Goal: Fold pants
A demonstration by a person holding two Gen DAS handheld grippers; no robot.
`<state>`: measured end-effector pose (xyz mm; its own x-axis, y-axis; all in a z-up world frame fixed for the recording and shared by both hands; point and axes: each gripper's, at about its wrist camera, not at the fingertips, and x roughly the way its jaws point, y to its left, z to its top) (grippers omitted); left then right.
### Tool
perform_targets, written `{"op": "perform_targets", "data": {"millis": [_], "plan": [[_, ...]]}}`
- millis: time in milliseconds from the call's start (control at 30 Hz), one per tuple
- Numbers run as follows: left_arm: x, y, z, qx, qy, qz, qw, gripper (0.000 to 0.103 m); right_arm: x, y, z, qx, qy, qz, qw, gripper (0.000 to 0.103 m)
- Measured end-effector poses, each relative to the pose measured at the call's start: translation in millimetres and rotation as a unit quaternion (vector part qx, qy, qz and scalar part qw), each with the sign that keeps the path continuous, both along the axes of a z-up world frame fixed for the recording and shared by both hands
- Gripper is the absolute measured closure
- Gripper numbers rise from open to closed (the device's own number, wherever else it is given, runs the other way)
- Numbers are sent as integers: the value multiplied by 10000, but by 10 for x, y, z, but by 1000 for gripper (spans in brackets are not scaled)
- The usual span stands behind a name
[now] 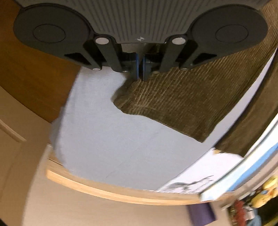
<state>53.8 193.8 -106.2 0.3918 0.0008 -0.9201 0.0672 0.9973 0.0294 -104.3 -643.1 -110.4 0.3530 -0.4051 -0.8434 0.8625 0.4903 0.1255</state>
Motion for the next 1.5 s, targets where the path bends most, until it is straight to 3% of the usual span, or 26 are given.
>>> {"op": "perform_targets", "data": {"millis": [100,200,267,300,333,367,400,433,567,600,633,733,967,1067,1167,1367,1433,1500], "plan": [[-37,-6,-33,89,69,-134,9998,84,14,-69,-91,225,19,-30,9997,98],[-8,53,-27,-25,155,4,9999,82,115,23,-43,-137,303,314,9990,93],[2,15,-31,50,175,-32,9998,81,138,75,37,-335,225,395,9984,85],[-7,-17,-26,109,176,-61,9998,78,145,101,74,-431,193,447,9979,75],[-7,-39,-23,170,162,-79,9997,70,139,131,96,-500,182,486,9974,67],[-5,-56,-28,176,153,-108,9997,63,141,162,117,-554,175,520,9970,65],[-5,-66,-39,142,147,-130,9997,50,140,186,138,-578,155,557,9967,65],[-4,-68,-57,96,152,-150,9997,44,141,202,150,-575,121,589,9965,65],[61,-75,-205,30,393,-208,9990,45,167,282,197,-604,82,615,9962,65],[63,-73,-206,-7,390,-230,9990,52,172,290,209,-605,60,604,9963,65],[56,-70,-196,15,357,-238,9991,69,166,303,228,-609,42,592,9964,65],[-16,-10,-117,58,175,-152,9997,82,182,359,276,-701,0,620,9956,65],[-133,144,-100,-31,265,-53,9996,80,379,516,332,-835,-121,1091,9904,65],[-112,129,-81,25,231,-30,9997,72,468,615,353,-786,-255,1470,9857,65],[-125,44,42,169,-223,-74,9996,72,553,738,373,-729,-357,1902,9784,64],[-160,-204,199,-281,-726,-748,9942,70,699,962,397,-684,-392,2390,9678,63],[-157,-310,138,-301,-564,-1007,9929,67,738,1019,410,-669,-413,2461,9660,63],[-116,-389,-73,-40,47,-1071,9942,65,772,1090,427,-713,-429,2532,9638,63]]}}
